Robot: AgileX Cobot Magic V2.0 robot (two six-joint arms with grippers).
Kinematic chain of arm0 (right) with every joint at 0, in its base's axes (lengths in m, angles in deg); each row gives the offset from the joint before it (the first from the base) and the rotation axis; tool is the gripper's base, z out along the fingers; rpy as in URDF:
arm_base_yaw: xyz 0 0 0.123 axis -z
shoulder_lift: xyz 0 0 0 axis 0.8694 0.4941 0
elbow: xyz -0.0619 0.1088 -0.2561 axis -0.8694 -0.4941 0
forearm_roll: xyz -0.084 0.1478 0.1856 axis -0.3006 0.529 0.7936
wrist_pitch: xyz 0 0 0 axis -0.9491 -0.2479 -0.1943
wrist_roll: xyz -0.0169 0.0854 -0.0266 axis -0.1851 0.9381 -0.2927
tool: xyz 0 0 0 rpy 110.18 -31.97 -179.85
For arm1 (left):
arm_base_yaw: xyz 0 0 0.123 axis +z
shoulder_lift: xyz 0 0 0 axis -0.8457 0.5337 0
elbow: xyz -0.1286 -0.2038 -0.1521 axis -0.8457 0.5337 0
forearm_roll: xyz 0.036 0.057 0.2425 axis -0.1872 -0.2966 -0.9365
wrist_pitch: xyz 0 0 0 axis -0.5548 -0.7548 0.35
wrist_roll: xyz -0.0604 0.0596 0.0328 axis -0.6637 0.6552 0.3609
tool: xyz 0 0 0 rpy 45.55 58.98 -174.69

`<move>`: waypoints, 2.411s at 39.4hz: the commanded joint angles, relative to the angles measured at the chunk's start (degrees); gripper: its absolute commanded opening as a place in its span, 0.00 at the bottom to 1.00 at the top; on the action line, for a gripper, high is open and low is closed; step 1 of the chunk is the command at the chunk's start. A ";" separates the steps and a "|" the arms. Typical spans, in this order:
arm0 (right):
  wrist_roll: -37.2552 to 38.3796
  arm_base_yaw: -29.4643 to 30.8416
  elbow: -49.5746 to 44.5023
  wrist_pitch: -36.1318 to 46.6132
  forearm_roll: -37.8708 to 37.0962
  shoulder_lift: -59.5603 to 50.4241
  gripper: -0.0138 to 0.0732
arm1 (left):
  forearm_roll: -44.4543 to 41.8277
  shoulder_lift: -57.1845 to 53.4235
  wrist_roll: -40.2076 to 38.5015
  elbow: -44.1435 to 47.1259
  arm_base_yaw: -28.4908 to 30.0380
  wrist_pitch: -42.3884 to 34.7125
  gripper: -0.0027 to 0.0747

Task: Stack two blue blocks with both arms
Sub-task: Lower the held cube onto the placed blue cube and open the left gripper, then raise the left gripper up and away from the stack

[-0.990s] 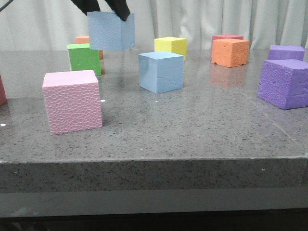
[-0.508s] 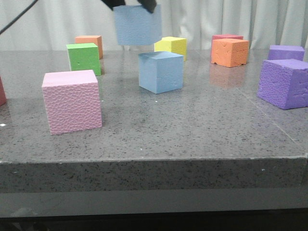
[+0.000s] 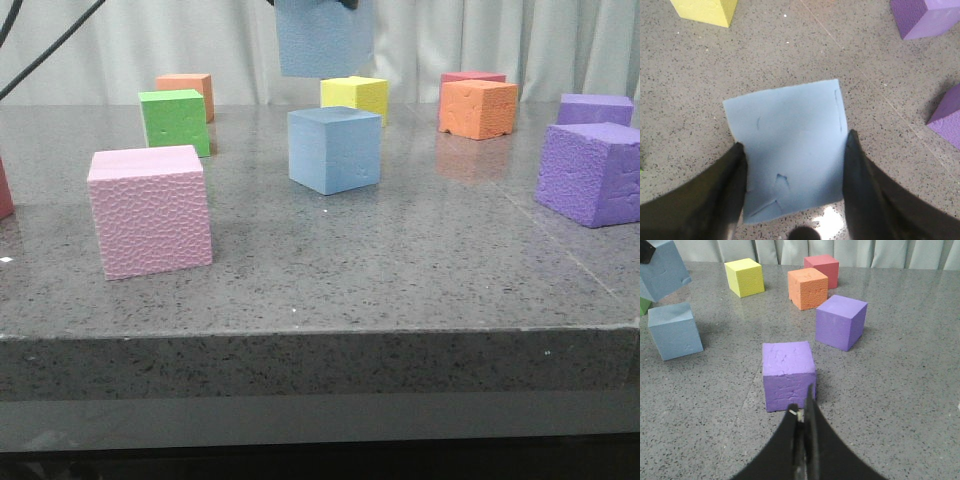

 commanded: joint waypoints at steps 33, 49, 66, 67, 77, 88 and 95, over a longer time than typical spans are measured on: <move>-0.63 0.41 1.37 4.37 0.26 0.47 0.08 | 1.62 1.45 0.06 -1.93 -0.04 -0.47 0.45; -0.63 0.41 1.37 4.37 0.26 0.47 0.08 | 1.62 1.22 0.06 -1.93 -0.04 -0.79 0.89; -0.63 0.41 1.37 4.37 0.26 0.47 0.08 | 1.36 1.08 0.06 -11.24 -0.04 3.16 0.88; -0.63 0.41 1.37 4.37 0.26 0.47 0.08 | 1.23 1.08 0.06 -11.79 -0.04 3.45 0.88; -0.63 0.41 1.37 4.37 0.26 0.47 0.08 | 1.23 1.08 0.06 -12.67 -0.04 5.33 0.49; -0.63 0.41 1.37 4.37 0.26 0.47 0.08 | 1.23 0.88 0.06 -12.67 -0.04 9.52 0.01; -0.63 0.41 1.37 4.37 0.26 0.47 0.08 | 1.23 0.04 0.06 -12.77 -0.04 11.55 0.01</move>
